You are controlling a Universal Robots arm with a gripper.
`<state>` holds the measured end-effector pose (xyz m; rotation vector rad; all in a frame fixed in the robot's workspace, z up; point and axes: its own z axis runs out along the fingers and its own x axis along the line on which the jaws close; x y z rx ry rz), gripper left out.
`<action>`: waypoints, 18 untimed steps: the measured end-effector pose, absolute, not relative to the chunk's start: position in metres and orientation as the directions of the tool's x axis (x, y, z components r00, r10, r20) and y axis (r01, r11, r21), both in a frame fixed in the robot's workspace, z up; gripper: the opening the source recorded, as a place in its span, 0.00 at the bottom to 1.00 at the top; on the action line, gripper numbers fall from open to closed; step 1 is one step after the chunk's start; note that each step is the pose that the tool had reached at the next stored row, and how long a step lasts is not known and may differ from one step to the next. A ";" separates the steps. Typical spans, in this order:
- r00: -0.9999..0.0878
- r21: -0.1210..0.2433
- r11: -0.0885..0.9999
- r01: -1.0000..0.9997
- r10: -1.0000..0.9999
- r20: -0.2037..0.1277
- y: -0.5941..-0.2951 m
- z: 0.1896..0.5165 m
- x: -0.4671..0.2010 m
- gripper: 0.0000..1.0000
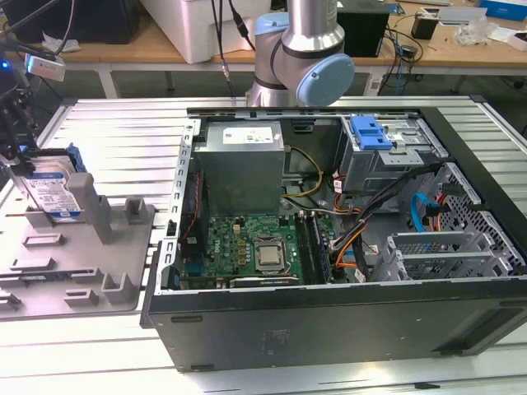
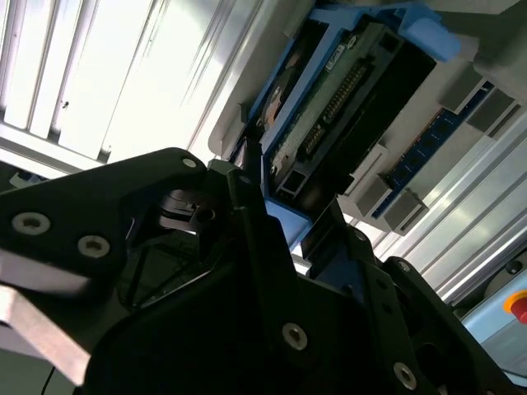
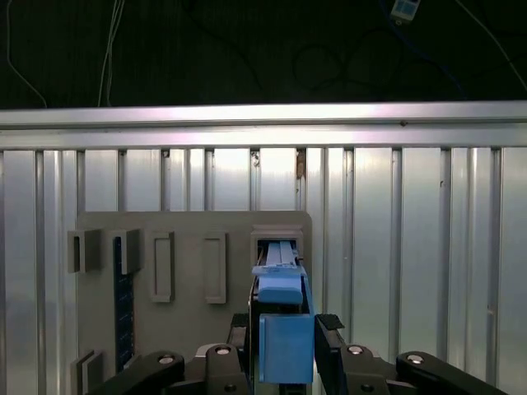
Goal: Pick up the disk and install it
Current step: 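Pick up the disk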
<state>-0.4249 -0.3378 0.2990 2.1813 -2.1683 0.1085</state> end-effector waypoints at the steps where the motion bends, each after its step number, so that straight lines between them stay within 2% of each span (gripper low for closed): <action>1: 0.006 -0.004 -0.006 -1.000 -0.995 0.095 -0.338 0.299 -0.425 0.45; 18: 0.006 -0.004 -0.006 -1.000 -0.995 0.095 -0.338 0.298 -0.429 0.45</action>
